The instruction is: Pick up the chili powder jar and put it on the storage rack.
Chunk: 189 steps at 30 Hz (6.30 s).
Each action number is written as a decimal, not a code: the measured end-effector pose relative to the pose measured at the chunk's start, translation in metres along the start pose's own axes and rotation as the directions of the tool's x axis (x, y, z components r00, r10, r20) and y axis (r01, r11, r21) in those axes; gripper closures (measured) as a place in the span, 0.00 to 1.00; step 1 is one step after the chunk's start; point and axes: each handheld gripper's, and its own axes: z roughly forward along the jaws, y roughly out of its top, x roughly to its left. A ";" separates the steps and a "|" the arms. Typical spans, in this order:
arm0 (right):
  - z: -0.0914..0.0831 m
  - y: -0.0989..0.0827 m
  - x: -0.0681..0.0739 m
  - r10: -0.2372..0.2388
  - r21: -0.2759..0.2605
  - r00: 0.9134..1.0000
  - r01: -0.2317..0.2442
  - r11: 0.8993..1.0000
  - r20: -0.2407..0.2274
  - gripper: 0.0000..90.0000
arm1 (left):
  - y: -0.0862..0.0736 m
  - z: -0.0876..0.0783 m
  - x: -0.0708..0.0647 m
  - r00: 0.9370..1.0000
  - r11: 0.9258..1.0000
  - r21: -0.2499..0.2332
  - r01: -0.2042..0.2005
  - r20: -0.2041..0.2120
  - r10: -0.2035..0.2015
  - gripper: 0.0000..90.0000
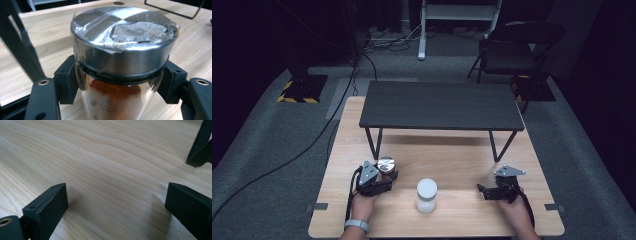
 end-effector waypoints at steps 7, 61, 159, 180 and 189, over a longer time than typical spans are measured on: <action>0.000 0.000 -0.001 -0.003 0.000 1.000 0.003 1.000 -0.003 0.05 | 0.037 -0.005 -0.004 0.999 0.999 -0.035 -0.007 0.043 0.009 0.34; 0.001 0.001 -0.002 -0.009 0.000 1.000 0.009 1.000 -0.009 0.04 | 0.223 0.063 -0.004 0.999 0.994 -0.104 0.031 0.041 -0.026 0.13; 0.003 0.004 0.009 -0.002 0.013 1.000 0.002 1.000 0.000 0.00 | 0.041 0.036 -0.033 0.999 0.918 0.396 -0.033 0.043 0.017 0.01; 0.003 0.004 0.007 -0.013 0.012 1.000 0.014 1.000 -0.011 0.00 | 0.041 0.036 -0.033 0.999 0.917 0.397 -0.032 0.041 0.017 0.01; 0.004 0.006 0.006 -0.017 0.013 1.000 0.017 1.000 -0.016 0.00 | 0.041 0.036 -0.033 0.999 0.917 0.397 -0.032 0.041 0.017 0.01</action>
